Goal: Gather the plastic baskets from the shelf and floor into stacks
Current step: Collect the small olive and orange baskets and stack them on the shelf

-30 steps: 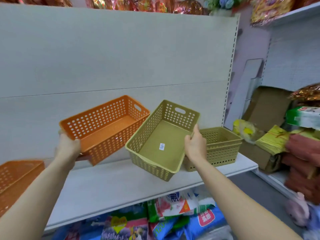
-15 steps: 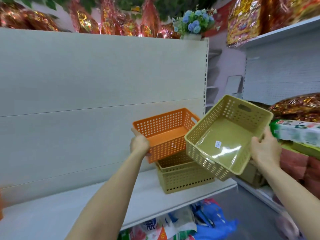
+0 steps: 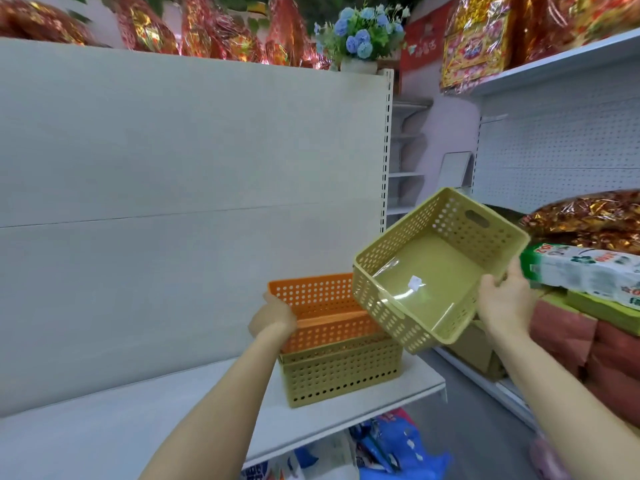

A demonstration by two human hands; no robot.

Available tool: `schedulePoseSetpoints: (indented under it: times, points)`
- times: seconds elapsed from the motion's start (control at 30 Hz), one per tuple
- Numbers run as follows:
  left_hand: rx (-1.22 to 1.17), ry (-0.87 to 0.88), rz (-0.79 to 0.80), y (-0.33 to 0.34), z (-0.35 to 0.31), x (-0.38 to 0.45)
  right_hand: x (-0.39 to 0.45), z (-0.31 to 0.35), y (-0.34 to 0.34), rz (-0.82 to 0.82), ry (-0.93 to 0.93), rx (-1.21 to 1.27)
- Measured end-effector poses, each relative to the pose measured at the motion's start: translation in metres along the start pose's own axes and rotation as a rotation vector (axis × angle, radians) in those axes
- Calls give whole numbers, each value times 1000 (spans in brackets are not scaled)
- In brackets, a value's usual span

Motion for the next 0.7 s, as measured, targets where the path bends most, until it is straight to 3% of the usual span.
schedulePoseSetpoints:
  times: [0.17, 0.3, 0.4, 0.47, 0.53, 0.6, 0.7]
  points:
    - [-226, 113, 98, 27, 19, 20, -17, 31, 54, 69, 33, 42]
    - [-589, 174, 259, 29, 25, 1, -43, 43, 92, 104, 124, 71]
    - [-994, 145, 183, -18, 18, -54, -51, 54, 115, 127, 162, 63]
    - [-1261, 239, 88, -44, 9, -73, -57, 59, 126, 132, 189, 70]
    - [-1257, 410, 58, -57, -3, -86, -66, 60, 136, 143, 210, 82]
    - [-1092, 468, 13, -57, -14, -79, -75, 60, 147, 164, 224, 117]
    - [-883, 248, -115, -53, -19, -56, -85, 55, 157, 198, 249, 147]
Point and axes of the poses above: each hand's wrist, its own x-axis towards the middle knuckle, its own y-axis out of the palm, z = x × y, the point moved 3 cm from there along x, towards the middle knuckle, and after that the axes turned 10 degrees about x, right-handed, at the moved point
